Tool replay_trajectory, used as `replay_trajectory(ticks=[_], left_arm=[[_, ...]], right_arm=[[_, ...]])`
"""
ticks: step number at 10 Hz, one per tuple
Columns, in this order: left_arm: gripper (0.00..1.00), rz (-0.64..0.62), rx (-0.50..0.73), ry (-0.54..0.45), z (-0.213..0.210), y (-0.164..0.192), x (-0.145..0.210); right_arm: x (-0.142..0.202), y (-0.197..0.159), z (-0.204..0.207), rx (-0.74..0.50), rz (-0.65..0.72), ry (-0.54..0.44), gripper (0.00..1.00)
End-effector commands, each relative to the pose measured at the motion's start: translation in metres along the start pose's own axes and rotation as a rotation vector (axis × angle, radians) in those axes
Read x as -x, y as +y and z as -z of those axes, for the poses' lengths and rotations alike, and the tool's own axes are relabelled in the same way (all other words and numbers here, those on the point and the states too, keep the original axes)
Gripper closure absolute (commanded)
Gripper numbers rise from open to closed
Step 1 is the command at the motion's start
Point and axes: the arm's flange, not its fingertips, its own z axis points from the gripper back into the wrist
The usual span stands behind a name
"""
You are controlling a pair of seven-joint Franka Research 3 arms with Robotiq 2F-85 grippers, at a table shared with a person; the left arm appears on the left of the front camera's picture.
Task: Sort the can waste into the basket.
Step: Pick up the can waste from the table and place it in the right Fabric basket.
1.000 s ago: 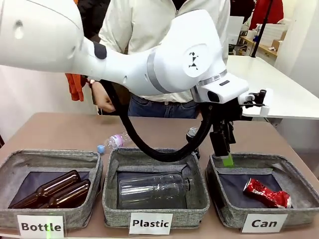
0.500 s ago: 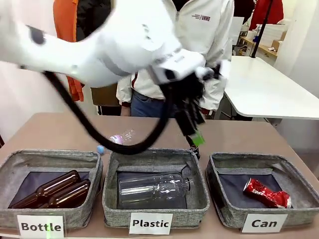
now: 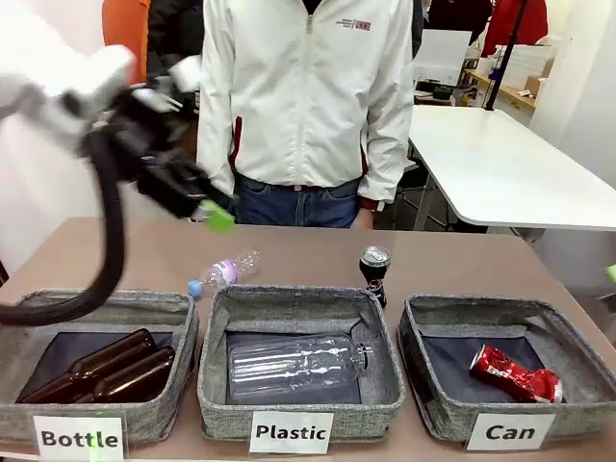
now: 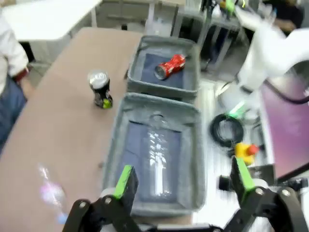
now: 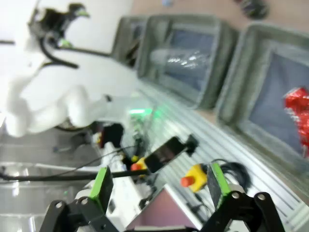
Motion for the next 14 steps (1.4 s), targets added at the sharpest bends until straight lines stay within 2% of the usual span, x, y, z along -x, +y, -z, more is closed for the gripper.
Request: replay_trajectory(ticks=[1,2,3,4,5,6,7,8,9,10,11,12,14], left_arm=[[0.0,-0.378,0.014,-0.301,-0.054,-0.002,0.079],[0.0,-0.477,0.059,-0.408,-0.082,-0.004,0.12],[0.0,-0.521,0.076,-0.507,-0.105,-0.019,0.164],[0.0,-0.566,0.053,-0.604,-0.126,-0.034,0.204],[0.0,-0.601,0.051,-0.657,-0.152,-0.042,0.237],[0.0,-0.619,0.051,-0.654,-0.171,-0.039,0.267],[0.0,-0.564,0.036,-0.58,-0.171,-0.035,0.278],[0.0,-0.437,0.083,-0.499,-0.162,-0.028,0.285],[0.0,-0.38,0.102,-0.458,-0.16,-0.014,0.284],[0.0,-0.573,0.046,-0.595,-0.199,-0.026,0.286],[0.0,-0.573,0.046,-0.595,-0.199,-0.026,0.286],[0.0,-0.573,0.046,-0.595,-0.199,-0.026,0.286],[0.0,-0.573,0.046,-0.595,-0.199,-0.026,0.286]], right_arm=[[-0.043,-0.016,0.016,-0.135,0.121,0.022,0.0],[-0.055,-0.019,0.027,-0.228,0.143,-0.013,0.0],[-0.056,-0.021,0.036,-0.329,0.161,-0.032,0.0],[-0.057,-0.025,0.039,-0.403,0.188,-0.064,0.0],[-0.059,-0.029,0.034,-0.436,0.167,-0.105,0.0],[-0.062,-0.039,0.018,-0.419,0.136,-0.15,0.0],[-0.064,-0.047,0.001,-0.4,0.123,-0.208,0.0],[-0.063,-0.055,-0.023,-0.401,0.116,-0.222,0.0],[-0.065,-0.063,-0.048,-0.345,0.108,-0.266,0.0],[-0.063,-0.067,-0.067,-0.307,0.098,-0.276,0.0],[-0.056,-0.072,-0.082,-0.207,0.077,-0.262,0.0],[-0.06,-0.059,-0.055,-0.343,0.14,-0.285,0.0],[-0.06,-0.059,-0.055,-0.343,0.14,-0.285,0.0]])
